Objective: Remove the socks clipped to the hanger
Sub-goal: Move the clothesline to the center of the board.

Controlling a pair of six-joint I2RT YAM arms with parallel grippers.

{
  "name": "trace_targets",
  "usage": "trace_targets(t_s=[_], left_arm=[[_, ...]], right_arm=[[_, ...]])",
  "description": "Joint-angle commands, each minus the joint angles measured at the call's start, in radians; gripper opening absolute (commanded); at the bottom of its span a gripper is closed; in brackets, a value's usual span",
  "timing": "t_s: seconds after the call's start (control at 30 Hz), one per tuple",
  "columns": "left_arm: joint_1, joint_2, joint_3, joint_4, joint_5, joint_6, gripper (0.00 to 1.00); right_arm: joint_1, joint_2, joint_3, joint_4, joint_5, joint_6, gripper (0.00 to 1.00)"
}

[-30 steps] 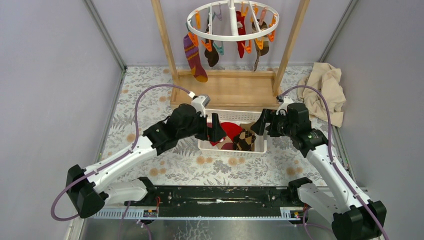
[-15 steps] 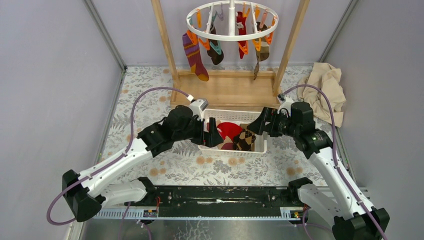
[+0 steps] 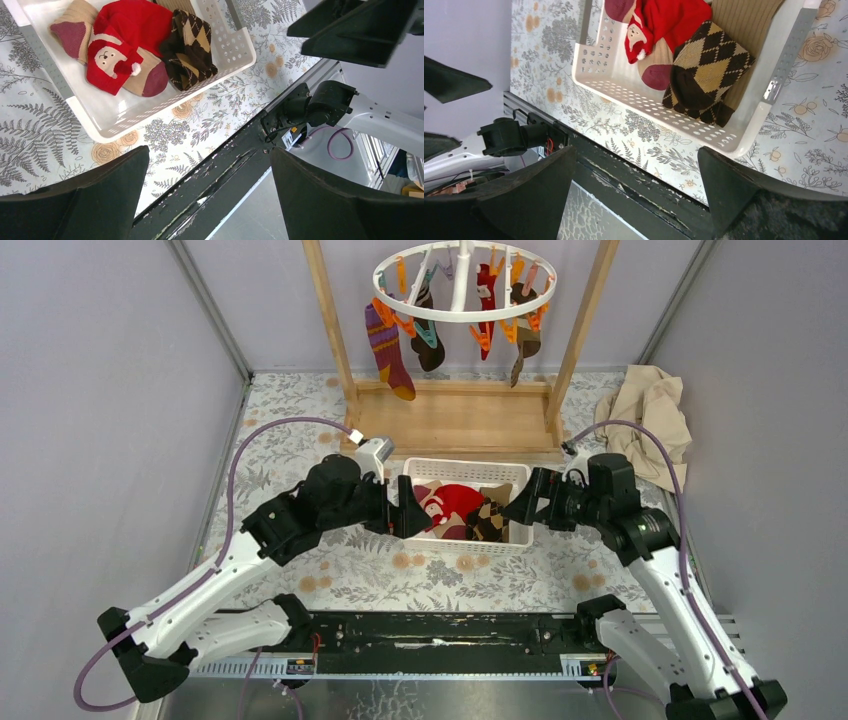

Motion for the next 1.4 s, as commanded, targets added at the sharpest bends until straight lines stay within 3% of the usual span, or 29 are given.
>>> trace_targets(t_s=[0.0,0.3,0.87,1.37], left_arm=[[-0.008,-0.035,-0.023,-0.028,-0.034,-0.029,0.99],[-0.007,-0.100,-0.070,-0.019,-0.063,-0.084,0.99],[-0.008,-0.266,-0.149,-0.052,-0.080,-0.175,0.99],[-0.008,-0.262,-0.099,-0.087,-0.126,-0.160,0.99]], right_arm=[[0.004,-0.106,0.006,-0.043,0.035,0.071,1.00],[0.005,-0.275,-0.003,-0.131,0.054,0.141,1.00],[0.004,-0.393,-0.059,-0.213,0.033,0.152,1.00],[0.004,-0.281,-0.007,-0.134,0.045,0.132,1.00]])
